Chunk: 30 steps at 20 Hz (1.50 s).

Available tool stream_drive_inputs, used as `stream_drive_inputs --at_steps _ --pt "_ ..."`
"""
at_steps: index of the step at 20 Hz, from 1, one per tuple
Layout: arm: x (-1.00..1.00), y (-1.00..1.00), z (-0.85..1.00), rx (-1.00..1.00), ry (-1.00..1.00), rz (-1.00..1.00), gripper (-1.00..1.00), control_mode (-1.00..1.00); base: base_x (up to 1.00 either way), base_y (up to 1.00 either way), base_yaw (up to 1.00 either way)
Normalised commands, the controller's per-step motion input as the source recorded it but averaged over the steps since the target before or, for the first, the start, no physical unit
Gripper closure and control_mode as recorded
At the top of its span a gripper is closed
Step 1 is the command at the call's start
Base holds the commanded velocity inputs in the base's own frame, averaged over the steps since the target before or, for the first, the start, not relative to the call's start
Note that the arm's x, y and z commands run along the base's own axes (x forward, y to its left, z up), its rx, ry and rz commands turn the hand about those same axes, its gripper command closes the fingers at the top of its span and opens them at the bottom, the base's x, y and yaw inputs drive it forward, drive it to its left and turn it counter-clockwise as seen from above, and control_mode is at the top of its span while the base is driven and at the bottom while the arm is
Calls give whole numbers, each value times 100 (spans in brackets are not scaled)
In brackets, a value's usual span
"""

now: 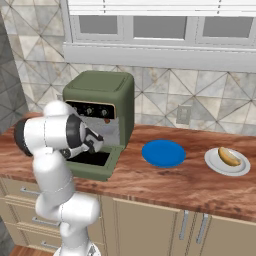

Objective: Open the toaster oven door. Place the hotdog bun on the bottom tray in the toaster oven and place the chicken drumstick on the top tray.

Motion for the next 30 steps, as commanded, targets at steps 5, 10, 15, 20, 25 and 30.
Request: stream_drive_inputs --at_steps 5,10,15,20,25,30 --pt "1 -14 60 0 -14 0 -100 -100 0 0 0" --pt "-17 -4 87 0 -20 0 -100 -100 0 0 0" --pt "-25 -1 96 0 -22 0 -100 -100 0 0 0" --pt "-72 0 100 0 -29 0 -100 -100 0 0 0" --pt "-89 -2 100 0 -25 0 -100 -100 0 0 0" --pt "-50 -15 100 0 5 0 -100 -100 0 0 0"
